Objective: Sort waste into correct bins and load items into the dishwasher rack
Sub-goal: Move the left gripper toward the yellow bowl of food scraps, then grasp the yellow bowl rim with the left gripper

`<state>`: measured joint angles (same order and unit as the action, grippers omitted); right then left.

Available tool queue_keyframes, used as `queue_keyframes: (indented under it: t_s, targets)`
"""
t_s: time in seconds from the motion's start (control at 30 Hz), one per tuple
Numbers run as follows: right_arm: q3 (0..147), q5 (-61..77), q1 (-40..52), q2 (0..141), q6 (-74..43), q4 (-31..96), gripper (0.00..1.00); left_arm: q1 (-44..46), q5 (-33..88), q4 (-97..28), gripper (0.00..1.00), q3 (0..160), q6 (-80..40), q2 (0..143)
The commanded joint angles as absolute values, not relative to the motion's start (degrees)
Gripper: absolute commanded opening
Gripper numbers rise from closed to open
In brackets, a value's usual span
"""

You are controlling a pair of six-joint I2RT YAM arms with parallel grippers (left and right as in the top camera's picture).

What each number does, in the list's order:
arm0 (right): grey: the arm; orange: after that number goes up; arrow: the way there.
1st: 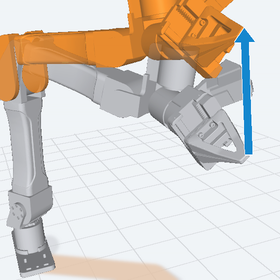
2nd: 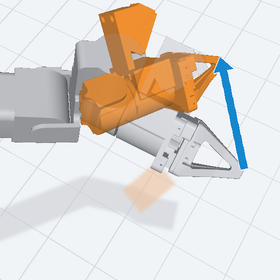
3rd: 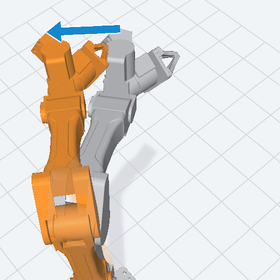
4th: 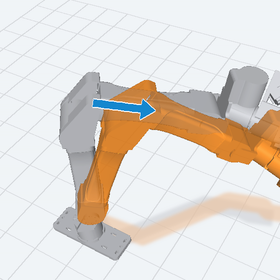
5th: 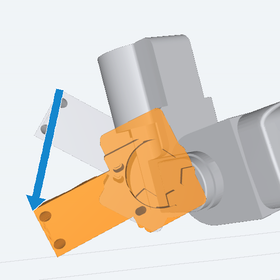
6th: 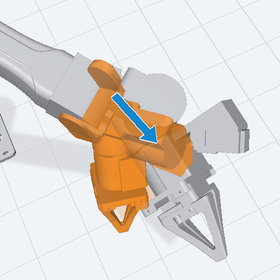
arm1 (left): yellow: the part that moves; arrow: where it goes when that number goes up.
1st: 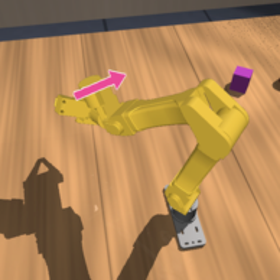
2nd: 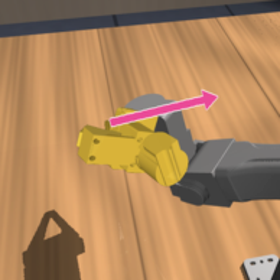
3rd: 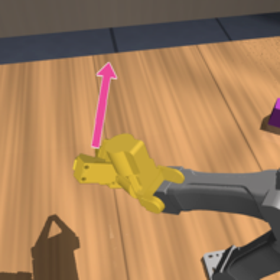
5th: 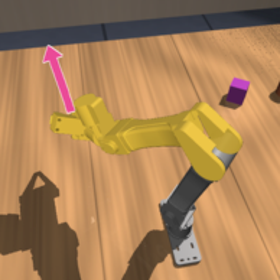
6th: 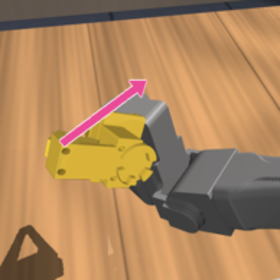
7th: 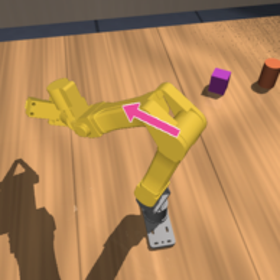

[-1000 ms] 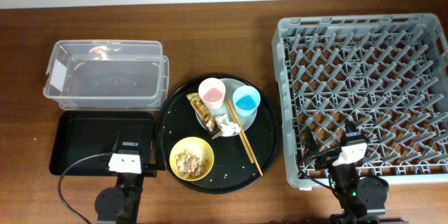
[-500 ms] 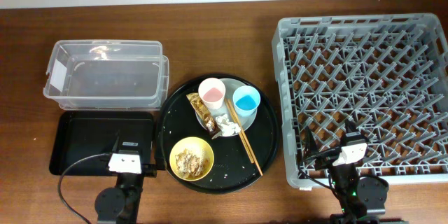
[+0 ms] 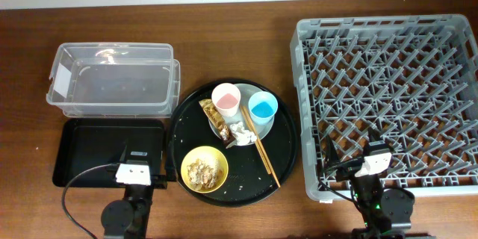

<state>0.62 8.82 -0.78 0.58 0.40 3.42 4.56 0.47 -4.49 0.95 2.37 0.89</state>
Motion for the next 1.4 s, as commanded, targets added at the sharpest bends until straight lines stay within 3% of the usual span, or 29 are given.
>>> queue_keyframes:
  t_s: [0.0,0.1,0.17,0.33,0.47,0.6,0.7,0.8,0.83,0.87,0.9,0.93,1.0,1.03,1.1,1.13,1.17,1.23,1.27,1.33,1.37]
  targets:
    - [0.32,8.34,-1.15,0.21,0.62,3.70,0.98,4.78,5.54,-4.05,0.99,0.54,2.17,0.30]
    - [0.32,8.34,-1.15,0.21,0.62,3.70,0.98,4.78,6.68,-1.06,0.99,0.54,2.17,0.30]
    - [0.32,8.34,-1.15,0.21,0.62,3.70,0.98,4.78,17.43,2.02,0.99,1.43,2.17,0.30]
    - [0.32,8.34,-1.15,0.21,0.60,3.70,0.98,4.78,21.89,-8.82,0.99,16.84,2.13,3.40]
    - [0.32,8.34,-1.15,0.21,0.62,3.70,0.98,4.78,22.98,-28.45,0.99,41.10,2.13,18.90]
    - [0.32,8.34,-1.15,0.21,0.62,3.70,0.98,4.78,34.72,-53.21,0.99,63.24,2.15,42.52]
    - [0.32,8.34,-1.15,0.21,0.62,3.70,0.98,4.78,45.06,-56.23,0.99,68.31,2.17,51.22]
    - [0.32,8.34,-1.15,0.21,0.62,3.70,0.98,4.78,46.54,-53.19,0.99,68.40,2.15,57.56]
    - [0.32,8.34,-1.15,0.21,0.62,3.70,0.98,4.95,46.24,-53.78,0.93,68.40,0.43,59.64]
    - [0.32,8.34,-1.15,0.21,0.62,3.70,0.98,5.52,44.69,-55.27,0.78,68.40,-1.58,61.06]
    - [0.32,8.34,-1.15,0.21,0.62,3.70,0.98,6.61,40.60,-57.08,0.74,68.40,-4.16,62.24]
    - [0.32,8.34,-1.15,0.21,0.62,3.70,0.98,9.91,30.04,-59.92,0.63,68.38,-7.99,63.35]
    - [0.32,8.34,-1.15,0.21,0.62,3.70,0.98,18.15,12.56,-62.83,0.57,67.94,-18.39,63.64]
    - [0.32,8.34,-1.15,0.21,0.62,3.70,0.98,21.39,9.39,-62.81,0.55,67.68,-20.69,63.61]
    - [0.32,8.34,-1.15,0.21,0.60,3.70,0.98,33.91,-1.04,-62.41,0.59,67.42,-28.42,64.34]
    - [0.32,8.34,-1.15,0.21,0.60,3.70,0.98,38.57,-4.05,-61.56,0.71,67.42,-29.08,65.08]
    - [0.32,8.34,-1.15,0.21,0.62,3.70,0.98,42.61,-6.70,-59.83,0.99,67.42,-29.08,65.89]
    - [0.32,8.34,-1.15,0.21,0.62,3.70,0.98,44.49,-10.13,-57.56,0.99,67.42,-27.88,66.04]
    - [0.32,8.34,-1.15,0.21,0.62,3.70,0.98,44.51,-10.92,-57.32,0.90,67.44,-27.38,66.04]
    - [0.32,8.34,-1.15,0.21,0.60,3.70,0.98,44.62,-8.49,-57.52,0.27,67.37,-28.08,66.61]
    - [0.32,8.34,-1.15,0.21,0.62,3.70,0.98,44.77,-7.01,-57.54,0.22,67.24,-28.08,67.07]
